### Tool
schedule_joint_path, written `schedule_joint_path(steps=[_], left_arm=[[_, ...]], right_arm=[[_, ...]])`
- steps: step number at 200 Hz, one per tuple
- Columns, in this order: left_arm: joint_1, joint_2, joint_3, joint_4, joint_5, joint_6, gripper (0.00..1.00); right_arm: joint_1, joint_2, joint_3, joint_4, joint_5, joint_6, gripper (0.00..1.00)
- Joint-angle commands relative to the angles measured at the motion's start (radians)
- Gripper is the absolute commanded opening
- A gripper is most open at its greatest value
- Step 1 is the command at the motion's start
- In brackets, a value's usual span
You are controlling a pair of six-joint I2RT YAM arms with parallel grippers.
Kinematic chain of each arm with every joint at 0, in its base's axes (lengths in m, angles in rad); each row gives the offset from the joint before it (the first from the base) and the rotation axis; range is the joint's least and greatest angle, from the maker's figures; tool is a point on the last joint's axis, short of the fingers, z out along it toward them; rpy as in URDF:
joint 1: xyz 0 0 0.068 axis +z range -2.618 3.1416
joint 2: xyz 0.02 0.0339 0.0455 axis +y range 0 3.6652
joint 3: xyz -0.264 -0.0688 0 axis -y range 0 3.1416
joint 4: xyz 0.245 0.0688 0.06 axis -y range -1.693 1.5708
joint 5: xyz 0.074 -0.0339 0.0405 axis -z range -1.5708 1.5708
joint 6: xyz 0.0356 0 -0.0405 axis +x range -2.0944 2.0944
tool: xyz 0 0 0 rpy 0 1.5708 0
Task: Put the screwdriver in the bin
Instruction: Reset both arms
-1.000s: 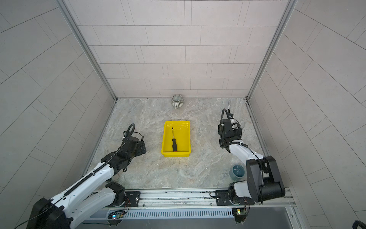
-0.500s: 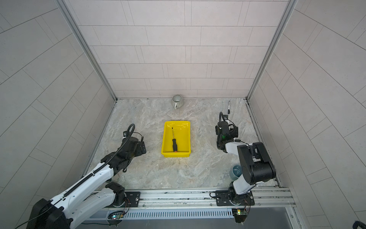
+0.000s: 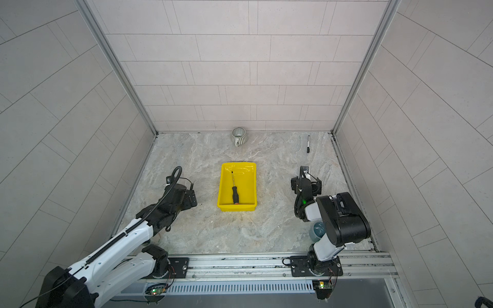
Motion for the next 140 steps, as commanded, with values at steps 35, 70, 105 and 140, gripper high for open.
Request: schedule_joint_path(steps=[35, 70, 105, 140], left_arm=[[0.000, 0.019, 0.016, 0.007, -0.011, 0.003, 1.00], [-0.001, 0.032, 0.028, -0.010, -0.078, -0.027, 1.00], [-0.001, 0.041, 0.034, 0.104, -0.110, 0.069, 1.00], [-0.001, 0.088, 0.015, 0.463, -0.248, 0.128, 1.00]], right_arm=[[0.005, 0.009, 0.027, 0.090, -0.002, -0.027, 0.99], [0.005, 0.009, 0.031, 0.084, -0.004, -0.027, 0.99], [0.005, 0.009, 0.030, 0.087, -0.004, -0.028, 0.99], [0.005, 0.010, 0.029, 0.087, -0.004, -0.028, 0.99]])
